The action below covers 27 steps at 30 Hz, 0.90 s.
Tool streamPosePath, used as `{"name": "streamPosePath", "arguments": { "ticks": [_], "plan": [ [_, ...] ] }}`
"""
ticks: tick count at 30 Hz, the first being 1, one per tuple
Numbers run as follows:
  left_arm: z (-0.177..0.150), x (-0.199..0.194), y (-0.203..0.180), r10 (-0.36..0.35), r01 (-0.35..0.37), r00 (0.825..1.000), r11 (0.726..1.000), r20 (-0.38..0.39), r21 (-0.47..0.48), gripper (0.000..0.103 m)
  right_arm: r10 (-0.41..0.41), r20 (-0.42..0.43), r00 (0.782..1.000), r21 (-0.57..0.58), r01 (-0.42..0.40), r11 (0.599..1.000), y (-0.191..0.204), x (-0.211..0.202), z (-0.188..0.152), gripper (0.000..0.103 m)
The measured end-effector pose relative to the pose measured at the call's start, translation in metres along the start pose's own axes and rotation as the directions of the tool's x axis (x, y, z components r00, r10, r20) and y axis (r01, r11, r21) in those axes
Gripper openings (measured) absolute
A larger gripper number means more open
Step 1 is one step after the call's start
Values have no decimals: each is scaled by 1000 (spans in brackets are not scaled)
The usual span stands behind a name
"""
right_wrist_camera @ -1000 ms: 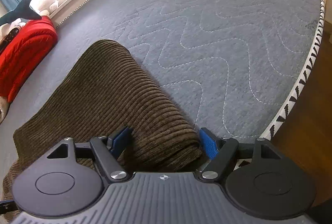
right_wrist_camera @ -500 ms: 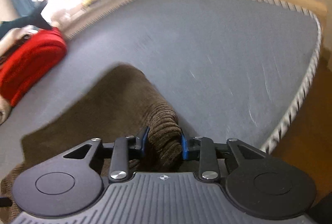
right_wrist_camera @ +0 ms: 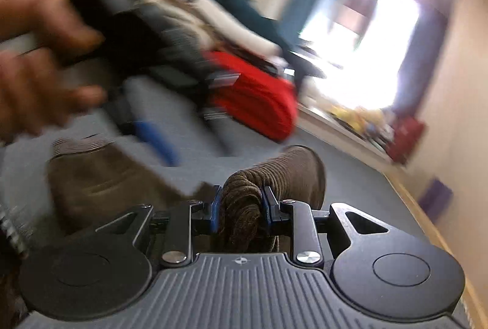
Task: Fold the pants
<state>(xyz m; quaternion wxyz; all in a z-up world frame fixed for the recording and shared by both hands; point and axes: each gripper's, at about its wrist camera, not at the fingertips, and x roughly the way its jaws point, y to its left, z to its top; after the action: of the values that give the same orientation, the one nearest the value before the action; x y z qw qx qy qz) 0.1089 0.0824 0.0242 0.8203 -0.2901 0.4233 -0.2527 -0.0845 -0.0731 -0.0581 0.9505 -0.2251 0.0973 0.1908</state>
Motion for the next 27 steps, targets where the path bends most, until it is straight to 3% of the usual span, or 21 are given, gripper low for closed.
{"name": "streamPosePath", "arguments": {
  "ticks": [2,5,8,9,13,17,20,24,27],
  "plan": [
    [0,10,2,5,-5,1000,1000,-26,0,85,46,4,999,-33,-46,998,10,0,1,28],
    [-2,33,13,115,-118,989,992,-94,-32,82,87,-23,996,-69,-88,994,24,5,-2,27],
    [-1,48,28,204,-216,969,973,-137,-82,59,101,-23,995,-80,-103,991,31,8,1,27],
    [0,49,31,205,-220,968,971,-144,-95,45,106,-20,994,-87,-108,990,33,6,3,27],
    [1,51,20,239,-241,962,971,-129,4,24,150,-55,987,-84,-155,984,34,6,-1,29],
    [3,39,17,255,-251,964,967,-80,53,20,194,-31,981,8,-193,981,32,0,4,37],
    [9,15,22,287,-286,958,958,-15,37,19,259,61,964,152,-266,952,15,-10,12,38],
    [20,-35,49,361,-359,930,932,66,-44,19,284,100,954,259,-301,918,-5,-10,25,40],
    [26,-70,70,449,-444,887,893,104,-66,22,243,69,968,349,-251,903,-25,1,31,41]
  ]
}}
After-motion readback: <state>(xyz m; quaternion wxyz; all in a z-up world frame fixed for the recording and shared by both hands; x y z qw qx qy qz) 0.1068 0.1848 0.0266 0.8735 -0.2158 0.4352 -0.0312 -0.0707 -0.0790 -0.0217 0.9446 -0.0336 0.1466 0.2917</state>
